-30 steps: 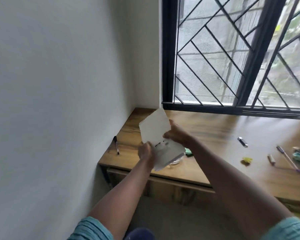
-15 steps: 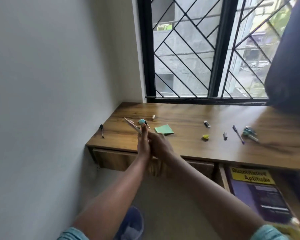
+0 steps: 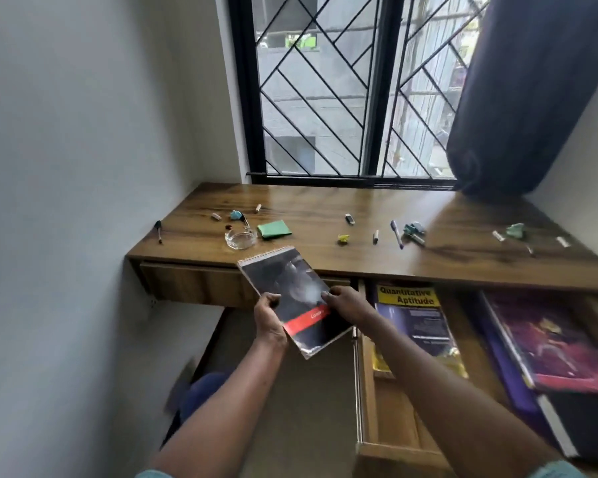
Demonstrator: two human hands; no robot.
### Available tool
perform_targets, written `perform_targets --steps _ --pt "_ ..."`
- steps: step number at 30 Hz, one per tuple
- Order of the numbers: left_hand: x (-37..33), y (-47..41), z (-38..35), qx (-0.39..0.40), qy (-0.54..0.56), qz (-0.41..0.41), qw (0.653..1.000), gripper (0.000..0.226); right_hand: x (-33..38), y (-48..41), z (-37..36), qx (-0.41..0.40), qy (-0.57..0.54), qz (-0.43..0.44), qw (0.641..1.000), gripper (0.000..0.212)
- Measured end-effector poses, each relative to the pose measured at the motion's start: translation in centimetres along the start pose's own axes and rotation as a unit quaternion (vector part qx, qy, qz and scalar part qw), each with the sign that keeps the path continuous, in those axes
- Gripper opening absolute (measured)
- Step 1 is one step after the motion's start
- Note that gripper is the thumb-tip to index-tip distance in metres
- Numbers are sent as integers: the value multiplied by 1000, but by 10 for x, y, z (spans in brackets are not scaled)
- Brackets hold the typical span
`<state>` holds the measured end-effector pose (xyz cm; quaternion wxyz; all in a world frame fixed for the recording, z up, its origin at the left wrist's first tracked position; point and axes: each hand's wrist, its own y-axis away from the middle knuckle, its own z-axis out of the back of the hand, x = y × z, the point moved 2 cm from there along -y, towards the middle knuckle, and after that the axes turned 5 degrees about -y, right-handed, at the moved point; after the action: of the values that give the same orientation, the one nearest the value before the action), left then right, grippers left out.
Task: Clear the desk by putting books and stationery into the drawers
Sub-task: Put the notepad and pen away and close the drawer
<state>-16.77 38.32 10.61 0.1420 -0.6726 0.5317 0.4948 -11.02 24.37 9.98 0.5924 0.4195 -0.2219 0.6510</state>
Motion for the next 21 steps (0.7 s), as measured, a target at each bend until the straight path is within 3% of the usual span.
perform_targets --steps 3,6,8,11,14,16,18,21 --pt "23 16 -26 46 20 38 998 33 -30 22 30 -4 -54 -37 998 27" --pt "53 15 -54 96 -4 91 991 30 -65 36 60 16 -209 -97 973 13" --pt "76 6 -71 117 -51 113 985 27 -91 41 80 9 -289 -125 949 21" --pt "117 -22 -97 120 -213 89 966 19 -133 39 103 -36 -319 -166 933 28" --pt "144 -17 -124 158 -349 102 918 7 -171 26 123 -99 -288 -196 932 24" --pt "159 -11 -139 194 -429 116 874 21 -190 15 134 -138 -272 -224 926 15" --pt "176 -12 -151 221 -514 125 819 22 -205 2 142 -148 -246 -251 924 27" --pt "189 -20 -164 256 -585 153 754 22 -223 -17 148 -145 -212 -268 928 26"
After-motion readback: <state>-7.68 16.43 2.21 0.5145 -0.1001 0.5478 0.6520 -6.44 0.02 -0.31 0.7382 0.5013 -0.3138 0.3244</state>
